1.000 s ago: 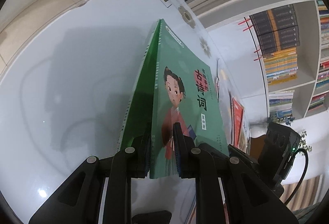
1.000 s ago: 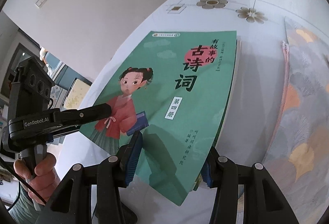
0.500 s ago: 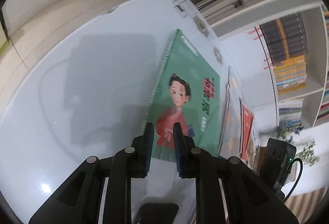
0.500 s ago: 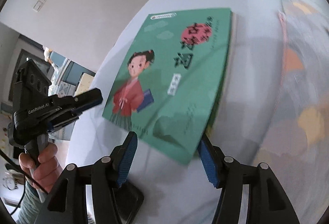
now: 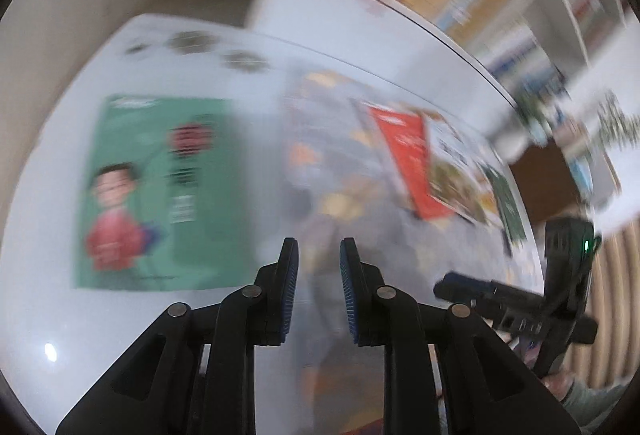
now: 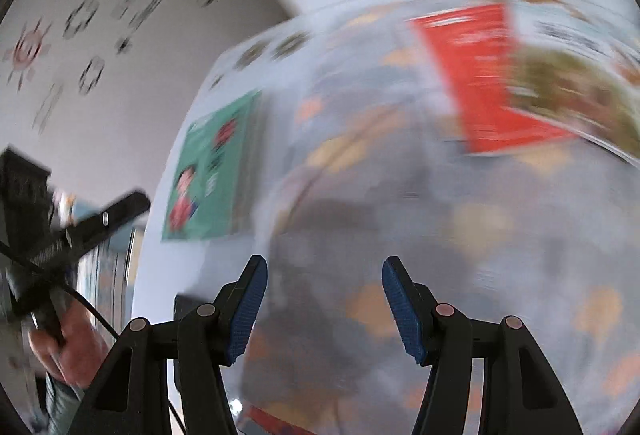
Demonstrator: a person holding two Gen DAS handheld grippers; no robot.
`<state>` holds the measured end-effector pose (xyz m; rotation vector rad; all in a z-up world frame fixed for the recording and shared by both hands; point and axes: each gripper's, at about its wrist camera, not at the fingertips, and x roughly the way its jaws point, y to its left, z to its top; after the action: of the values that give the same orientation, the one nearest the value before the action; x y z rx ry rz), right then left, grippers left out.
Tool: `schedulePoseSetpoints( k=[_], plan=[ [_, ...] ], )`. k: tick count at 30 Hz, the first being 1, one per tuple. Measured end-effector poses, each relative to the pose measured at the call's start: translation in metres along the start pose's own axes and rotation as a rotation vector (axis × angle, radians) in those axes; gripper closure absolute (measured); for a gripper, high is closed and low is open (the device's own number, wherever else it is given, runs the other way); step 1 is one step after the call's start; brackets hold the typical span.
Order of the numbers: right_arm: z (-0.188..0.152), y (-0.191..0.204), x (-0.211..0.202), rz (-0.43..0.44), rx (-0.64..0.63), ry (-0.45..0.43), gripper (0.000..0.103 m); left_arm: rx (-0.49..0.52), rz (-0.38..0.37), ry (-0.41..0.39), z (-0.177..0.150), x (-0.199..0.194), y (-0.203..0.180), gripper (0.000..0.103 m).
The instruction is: Organize books
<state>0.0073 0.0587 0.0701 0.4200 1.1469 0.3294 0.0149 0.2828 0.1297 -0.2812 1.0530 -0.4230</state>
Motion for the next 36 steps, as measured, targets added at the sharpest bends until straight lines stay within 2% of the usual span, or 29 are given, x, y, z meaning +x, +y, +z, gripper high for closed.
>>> schedulePoseSetpoints(
  k=[1,4,7,11,16,19,24,25,26,28,30,36],
  plan=[
    [-0.001,-0.015,-0.015,-0.016,0.042,-0.024,0.045,0.033,-0.023,0.009,0.0,0.007,-0.02,0.076],
    [-0.008,-0.047,-0.051,-0.053,0.115,-0.077,0.045,0.111,-0.091,0.037,-0.003,0.025,-0.073,0.076],
    [-0.017,-0.076,-0.084,-0.086,0.161,-0.122,0.045,0.155,-0.119,0.044,-0.007,0.033,-0.115,0.076],
    [-0.02,-0.108,-0.122,-0.116,0.174,-0.172,0.045,0.199,-0.077,0.038,-0.016,0.037,-0.166,0.076],
    [-0.014,-0.139,-0.168,-0.149,0.145,-0.229,0.044,0.211,-0.032,0.02,-0.02,0.036,-0.212,0.076],
    [-0.009,-0.154,-0.196,-0.183,0.106,-0.271,0.044,0.211,0.005,0.0,-0.019,0.037,-0.232,0.076],
    [0.0,-0.169,-0.233,-0.28,0.004,-0.339,0.043,0.166,0.013,-0.04,-0.015,0.038,-0.25,0.076],
    [0.001,-0.172,-0.237,-0.288,-0.005,-0.348,0.039,0.158,0.015,-0.045,-0.015,0.039,-0.252,0.076],
    [0.002,-0.175,-0.243,-0.298,-0.016,-0.364,0.031,0.15,0.019,-0.05,-0.014,0.041,-0.254,0.076],
    [0.0,-0.182,-0.253,-0.302,-0.021,-0.399,0.025,0.131,0.024,-0.059,-0.011,0.045,-0.257,0.076],
    [-0.001,-0.189,-0.263,-0.29,-0.022,-0.428,0.025,0.114,0.031,-0.069,-0.009,0.048,-0.261,0.076],
    [0.012,-0.204,-0.259,-0.266,-0.017,-0.415,0.025,0.122,0.074,-0.085,0.0,0.064,-0.271,0.076]
  ],
)
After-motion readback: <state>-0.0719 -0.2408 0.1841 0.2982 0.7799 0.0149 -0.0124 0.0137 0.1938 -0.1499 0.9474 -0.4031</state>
